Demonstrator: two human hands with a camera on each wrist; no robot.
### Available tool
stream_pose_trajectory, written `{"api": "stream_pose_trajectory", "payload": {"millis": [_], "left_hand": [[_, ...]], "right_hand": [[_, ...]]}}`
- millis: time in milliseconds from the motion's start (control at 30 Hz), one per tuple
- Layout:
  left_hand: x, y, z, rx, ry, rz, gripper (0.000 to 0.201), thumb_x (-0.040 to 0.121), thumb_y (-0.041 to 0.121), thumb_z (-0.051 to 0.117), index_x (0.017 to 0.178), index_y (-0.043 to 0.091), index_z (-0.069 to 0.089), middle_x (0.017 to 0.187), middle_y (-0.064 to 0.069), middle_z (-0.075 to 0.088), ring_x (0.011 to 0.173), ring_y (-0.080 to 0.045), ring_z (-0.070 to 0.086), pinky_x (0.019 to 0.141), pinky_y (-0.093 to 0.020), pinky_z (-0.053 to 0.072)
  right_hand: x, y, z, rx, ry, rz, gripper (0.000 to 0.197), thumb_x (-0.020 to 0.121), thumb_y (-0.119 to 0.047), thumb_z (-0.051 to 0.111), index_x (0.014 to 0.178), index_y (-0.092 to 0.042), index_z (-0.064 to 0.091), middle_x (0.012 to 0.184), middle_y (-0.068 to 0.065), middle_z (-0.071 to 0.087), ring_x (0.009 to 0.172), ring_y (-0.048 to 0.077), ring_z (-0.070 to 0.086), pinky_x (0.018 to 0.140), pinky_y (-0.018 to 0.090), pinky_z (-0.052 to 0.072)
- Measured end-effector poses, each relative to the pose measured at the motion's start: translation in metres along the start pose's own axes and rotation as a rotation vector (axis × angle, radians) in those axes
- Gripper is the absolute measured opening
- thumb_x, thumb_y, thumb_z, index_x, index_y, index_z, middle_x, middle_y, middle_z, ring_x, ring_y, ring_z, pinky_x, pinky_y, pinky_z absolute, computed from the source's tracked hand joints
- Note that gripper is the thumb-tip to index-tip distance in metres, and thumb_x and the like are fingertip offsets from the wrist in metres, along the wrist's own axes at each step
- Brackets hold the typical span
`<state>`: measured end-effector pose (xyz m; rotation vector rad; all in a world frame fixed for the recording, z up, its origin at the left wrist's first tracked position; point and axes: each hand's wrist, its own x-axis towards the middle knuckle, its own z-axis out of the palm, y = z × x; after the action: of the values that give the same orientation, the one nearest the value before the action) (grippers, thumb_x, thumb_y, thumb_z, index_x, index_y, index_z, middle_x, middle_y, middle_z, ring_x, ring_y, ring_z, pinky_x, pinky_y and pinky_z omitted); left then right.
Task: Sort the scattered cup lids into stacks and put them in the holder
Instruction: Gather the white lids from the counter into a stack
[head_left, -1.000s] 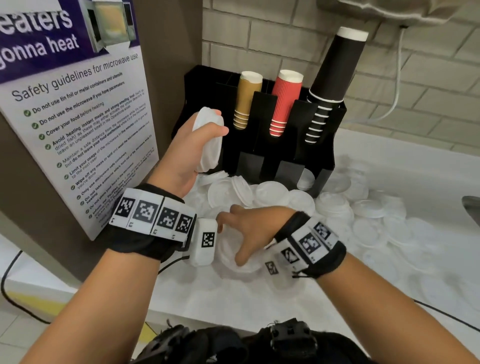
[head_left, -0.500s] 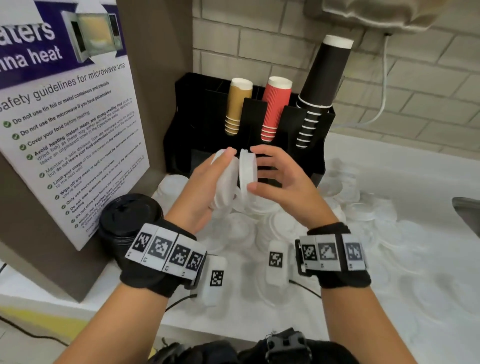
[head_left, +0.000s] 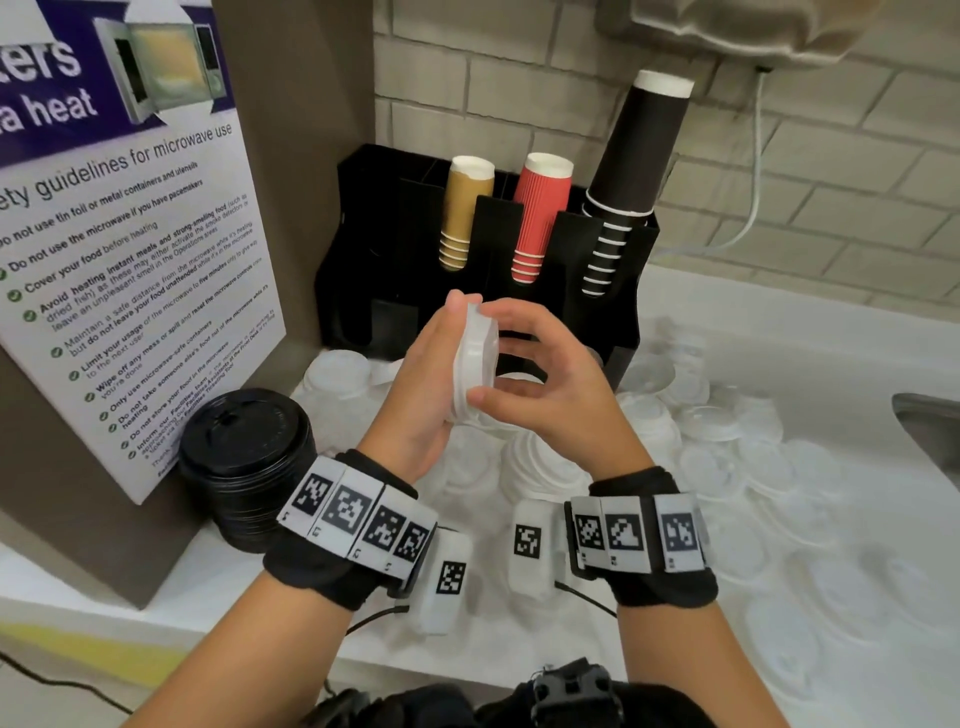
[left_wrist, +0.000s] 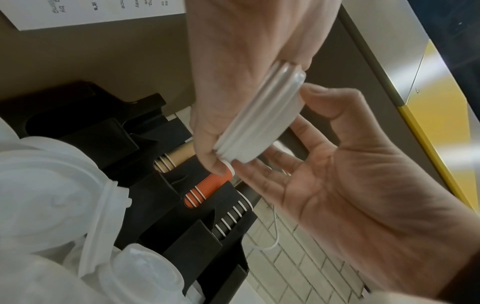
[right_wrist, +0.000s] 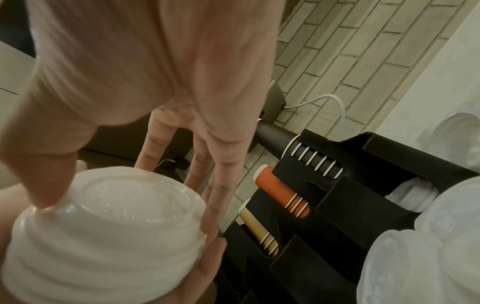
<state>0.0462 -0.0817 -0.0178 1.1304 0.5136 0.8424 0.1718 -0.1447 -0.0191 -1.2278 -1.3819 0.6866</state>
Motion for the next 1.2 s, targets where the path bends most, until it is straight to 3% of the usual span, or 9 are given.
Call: {"api": "stream_pose_trajectory", "payload": {"millis": [133, 300, 433, 533, 633, 767, 933, 1100, 1200], "left_hand": [[0.001, -0.002, 0.001, -0.008, -0.012, -0.017, 0.071, 0.078, 0.068, 0.047, 0.133, 0.022, 0.052, 0.131, -0.009, 0.059, 0.117, -0.02, 0.061, 0.09, -0.043, 0.055], [0.006, -0.001, -0.008, 0.011, 0.033, -0.006, 0.053, 0.077, 0.031, 0.062, 0.128, 0.02, 0.053, 0.125, -0.014, 0.06, 0.114, -0.026, 0.061, 0.089, -0.044, 0.055], [0.013, 0.011, -0.021, -0.048, 0.186, 0.056, 0.046, 0.069, 0.03, 0.063, 0.114, 0.023, 0.057, 0.105, -0.004, 0.057, 0.098, -0.019, 0.056, 0.08, -0.031, 0.047], [0.017, 0.018, -0.029, -0.047, 0.226, 0.084, 0.044, 0.069, 0.032, 0.064, 0.112, 0.026, 0.057, 0.112, -0.005, 0.054, 0.105, -0.021, 0.054, 0.091, -0.037, 0.044], [0.016, 0.021, -0.032, -0.049, 0.219, 0.1, 0.044, 0.069, 0.032, 0.063, 0.112, 0.027, 0.056, 0.112, -0.004, 0.054, 0.107, -0.02, 0.054, 0.089, -0.034, 0.045], [0.015, 0.021, -0.035, -0.045, 0.222, 0.098, 0.046, 0.07, 0.033, 0.062, 0.115, 0.026, 0.055, 0.113, -0.004, 0.054, 0.107, -0.02, 0.055, 0.088, -0.033, 0.045], [0.012, 0.02, -0.038, -0.02, 0.212, 0.08, 0.044, 0.071, 0.034, 0.062, 0.114, 0.027, 0.055, 0.115, -0.004, 0.053, 0.11, -0.022, 0.053, 0.09, -0.036, 0.045], [0.012, 0.02, -0.039, -0.04, 0.212, 0.069, 0.044, 0.072, 0.037, 0.062, 0.115, 0.03, 0.055, 0.111, 0.0, 0.054, 0.103, -0.017, 0.054, 0.082, -0.031, 0.045], [0.014, 0.017, -0.039, -0.068, 0.227, 0.043, 0.04, 0.079, 0.038, 0.063, 0.117, 0.031, 0.055, 0.117, -0.002, 0.055, 0.111, -0.02, 0.055, 0.094, -0.037, 0.048]], "right_hand": [[0.001, 0.0, 0.001, -0.01, -0.008, -0.005, 0.059, 0.075, -0.007, 0.08, 0.127, -0.022, 0.055, 0.129, -0.005, 0.054, 0.118, 0.013, 0.055, 0.086, 0.034, 0.057], [0.011, -0.002, -0.001, -0.056, -0.11, -0.007, 0.049, 0.084, -0.02, 0.072, 0.128, -0.031, 0.053, 0.127, -0.012, 0.057, 0.119, 0.008, 0.056, 0.09, 0.027, 0.053], [0.029, 0.005, -0.004, -0.659, -0.282, 0.137, 0.019, 0.095, -0.028, 0.058, 0.111, -0.018, 0.062, 0.114, -0.003, 0.06, 0.11, 0.013, 0.057, 0.095, 0.03, 0.047], [0.033, 0.019, 0.014, -1.155, -0.657, 0.261, 0.034, 0.085, -0.034, 0.07, 0.112, -0.016, 0.058, 0.117, 0.004, 0.053, 0.109, 0.022, 0.051, 0.084, 0.03, 0.042], [0.031, 0.033, 0.037, -1.273, -0.817, 0.305, 0.06, 0.078, -0.031, 0.078, 0.126, -0.012, 0.047, 0.123, 0.009, 0.046, 0.108, 0.025, 0.051, 0.079, 0.031, 0.044], [0.031, 0.046, 0.049, -1.284, -0.825, 0.373, 0.074, 0.08, -0.031, 0.076, 0.137, -0.009, 0.036, 0.132, 0.012, 0.038, 0.105, 0.029, 0.056, 0.08, 0.035, 0.048], [0.03, 0.054, 0.049, -1.256, -0.786, 0.377, 0.061, 0.085, -0.032, 0.071, 0.131, -0.009, 0.039, 0.13, 0.011, 0.038, 0.106, 0.031, 0.054, 0.089, 0.042, 0.043], [0.035, 0.055, 0.042, -1.278, -0.761, 0.307, 0.063, 0.075, -0.037, 0.076, 0.126, -0.02, 0.042, 0.126, 0.007, 0.039, 0.112, 0.031, 0.044, 0.091, 0.041, 0.039], [0.043, 0.046, 0.033, -1.281, -0.704, 0.263, 0.063, 0.072, -0.043, 0.074, 0.127, -0.029, 0.045, 0.124, 0.004, 0.042, 0.114, 0.027, 0.038, 0.085, 0.036, 0.031]]}}
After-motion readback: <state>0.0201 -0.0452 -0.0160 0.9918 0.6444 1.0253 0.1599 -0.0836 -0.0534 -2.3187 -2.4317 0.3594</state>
